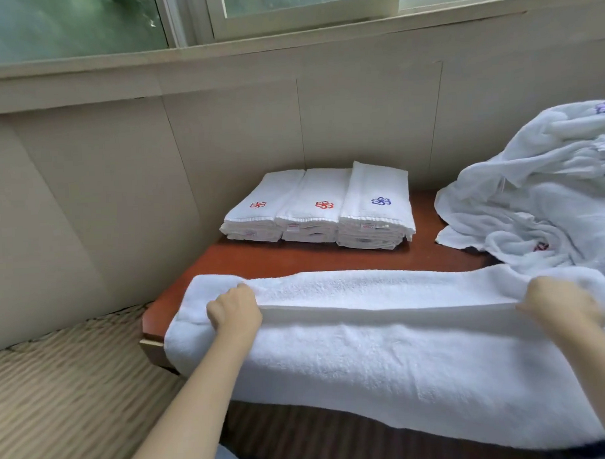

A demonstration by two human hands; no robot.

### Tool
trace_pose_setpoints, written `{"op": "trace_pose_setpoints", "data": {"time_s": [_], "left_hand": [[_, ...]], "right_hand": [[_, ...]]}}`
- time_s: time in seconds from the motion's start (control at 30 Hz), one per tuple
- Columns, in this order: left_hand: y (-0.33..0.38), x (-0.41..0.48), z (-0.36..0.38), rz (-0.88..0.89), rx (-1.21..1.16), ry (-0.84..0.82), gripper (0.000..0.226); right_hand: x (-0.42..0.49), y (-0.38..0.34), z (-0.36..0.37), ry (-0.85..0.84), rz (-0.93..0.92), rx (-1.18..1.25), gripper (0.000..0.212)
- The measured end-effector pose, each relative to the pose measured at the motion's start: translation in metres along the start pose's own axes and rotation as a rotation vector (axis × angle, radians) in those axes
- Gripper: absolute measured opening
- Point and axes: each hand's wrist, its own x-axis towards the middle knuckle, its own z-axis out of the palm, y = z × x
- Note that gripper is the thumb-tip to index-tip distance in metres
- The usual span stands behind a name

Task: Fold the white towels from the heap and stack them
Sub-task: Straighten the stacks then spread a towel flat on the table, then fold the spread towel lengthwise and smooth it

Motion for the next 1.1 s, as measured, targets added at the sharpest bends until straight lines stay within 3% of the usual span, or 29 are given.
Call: {"op": "trace_pose_setpoints", "data": {"time_s": [0.1,0.2,0.3,0.37,0.47,0.53,0.67,0.8,0.9,1.1], "left_hand": [[-0.010,-0.008,0.003,-0.010,-0.074,-0.068,0.046],[-0.025,-0.010,0.000,0.013,-0.094,-0.093,0.053],[-0.034,-0.008,-0.002,0.101,-0.128,-0.070,0.049],[-0.034,0.000,-0.003,0.144,-0.198,0.030,0.048],[-0.031,0.018,-0.005,0.021,-0.364,0.177,0.042],[-0.035,0.031,0.001,-0.145,-0.473,0.149,0.039],[-0.056,0.062,0.017,-0.426,-0.603,0.021,0.058],[-0.071,0.091,0.029,-0.443,-0.644,-0.106,0.058],[-0.078,0.109,0.034,-0.361,-0.794,-0.145,0.040],[-0.078,0.112,0.036,-0.282,-1.157,0.248,0.046]], "right_hand": [[-0.015,-0.004,-0.004,-0.124,0.039,-0.098,0.035],[-0.025,-0.011,-0.007,-0.146,0.022,-0.156,0.036],[-0.029,-0.019,-0.007,-0.048,-0.075,-0.155,0.034],[-0.033,-0.033,-0.003,0.118,-0.235,-0.177,0.036],[-0.036,-0.066,0.011,0.297,-0.533,-0.135,0.038],[-0.034,-0.090,0.025,0.271,-0.647,-0.046,0.037],[-0.019,-0.122,0.055,0.112,-0.749,0.051,0.043],[-0.009,-0.140,0.079,0.184,-0.751,0.110,0.028],[-0.001,-0.153,0.085,0.232,-0.722,0.163,0.011],[0.016,-0.171,0.081,0.419,-0.672,0.160,0.006]]}}
